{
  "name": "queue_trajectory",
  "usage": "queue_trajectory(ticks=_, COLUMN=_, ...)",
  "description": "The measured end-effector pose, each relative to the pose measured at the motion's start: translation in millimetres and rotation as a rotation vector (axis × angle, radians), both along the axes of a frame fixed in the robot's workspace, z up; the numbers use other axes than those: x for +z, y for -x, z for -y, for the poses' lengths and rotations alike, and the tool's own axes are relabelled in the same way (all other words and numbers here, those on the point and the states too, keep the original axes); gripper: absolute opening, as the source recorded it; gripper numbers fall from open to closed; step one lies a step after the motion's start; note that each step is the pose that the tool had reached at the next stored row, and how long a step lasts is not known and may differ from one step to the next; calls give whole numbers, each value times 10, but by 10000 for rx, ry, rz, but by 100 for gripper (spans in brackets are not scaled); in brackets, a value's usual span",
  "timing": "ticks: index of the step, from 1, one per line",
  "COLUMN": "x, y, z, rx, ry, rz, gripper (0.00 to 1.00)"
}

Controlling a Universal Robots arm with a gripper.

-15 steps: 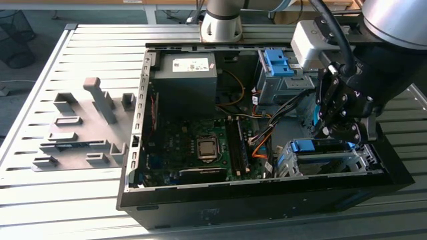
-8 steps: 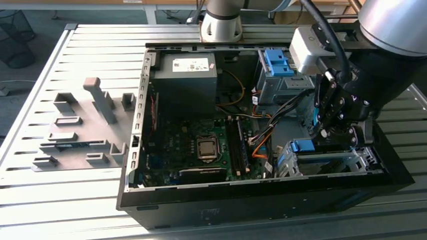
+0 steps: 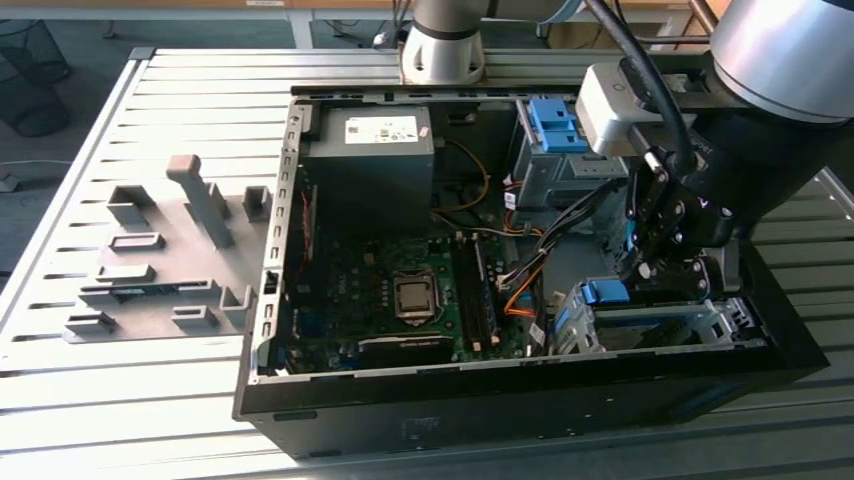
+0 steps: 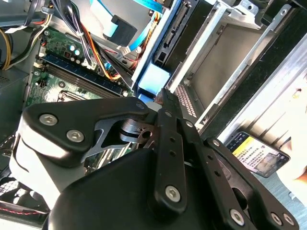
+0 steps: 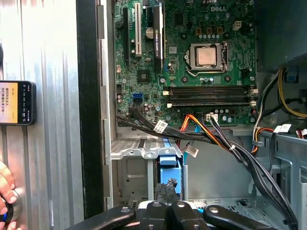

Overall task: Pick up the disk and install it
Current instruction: 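Insert the first disk wire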

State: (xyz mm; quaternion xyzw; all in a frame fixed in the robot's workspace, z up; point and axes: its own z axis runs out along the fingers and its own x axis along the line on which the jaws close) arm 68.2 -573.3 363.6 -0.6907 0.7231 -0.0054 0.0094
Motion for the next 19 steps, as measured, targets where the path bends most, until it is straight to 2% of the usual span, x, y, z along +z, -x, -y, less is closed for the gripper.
queue_trajectory(ticks=8, x=-3, y=-3, z=0, rx=0, ry=-1, rz=0, gripper=11)
queue_trajectory(ticks=15, x=-6, y=-119, z=0, rx=0, ry=0, rz=0, gripper=11)
queue_trajectory(ticks=19, x=-6, y=-133, z=0, rx=-1, ry=1, rz=0, gripper=11)
